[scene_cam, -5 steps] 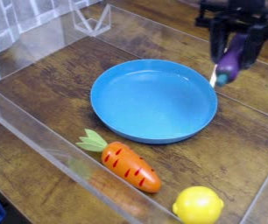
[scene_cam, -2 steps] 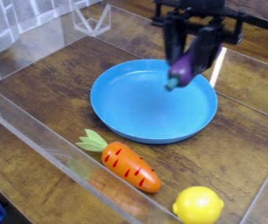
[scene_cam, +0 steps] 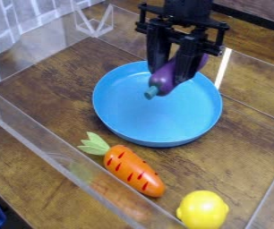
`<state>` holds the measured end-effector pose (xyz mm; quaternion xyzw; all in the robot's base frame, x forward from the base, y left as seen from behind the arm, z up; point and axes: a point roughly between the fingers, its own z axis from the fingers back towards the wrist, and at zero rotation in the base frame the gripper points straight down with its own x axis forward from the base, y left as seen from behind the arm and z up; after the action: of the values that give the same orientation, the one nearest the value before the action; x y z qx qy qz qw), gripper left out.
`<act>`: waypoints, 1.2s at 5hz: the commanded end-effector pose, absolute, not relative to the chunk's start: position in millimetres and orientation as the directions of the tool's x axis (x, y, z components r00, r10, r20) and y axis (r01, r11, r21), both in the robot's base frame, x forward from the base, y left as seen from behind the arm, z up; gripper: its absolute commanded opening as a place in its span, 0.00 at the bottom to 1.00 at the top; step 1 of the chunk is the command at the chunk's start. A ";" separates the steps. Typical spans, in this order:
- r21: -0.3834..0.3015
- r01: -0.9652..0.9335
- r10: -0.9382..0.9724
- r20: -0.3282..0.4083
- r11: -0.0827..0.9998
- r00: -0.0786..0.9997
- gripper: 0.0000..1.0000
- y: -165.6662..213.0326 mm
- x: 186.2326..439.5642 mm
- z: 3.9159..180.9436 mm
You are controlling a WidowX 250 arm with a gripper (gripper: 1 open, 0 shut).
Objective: Put the purple eggplant on the blue tray
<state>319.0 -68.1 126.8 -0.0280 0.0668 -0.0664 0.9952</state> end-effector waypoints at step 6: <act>0.021 0.086 -0.083 -0.106 0.996 0.991 0.00 -49.7 340.9 133.5</act>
<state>332.6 -53.6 114.9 0.0143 0.0839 -0.0489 0.9952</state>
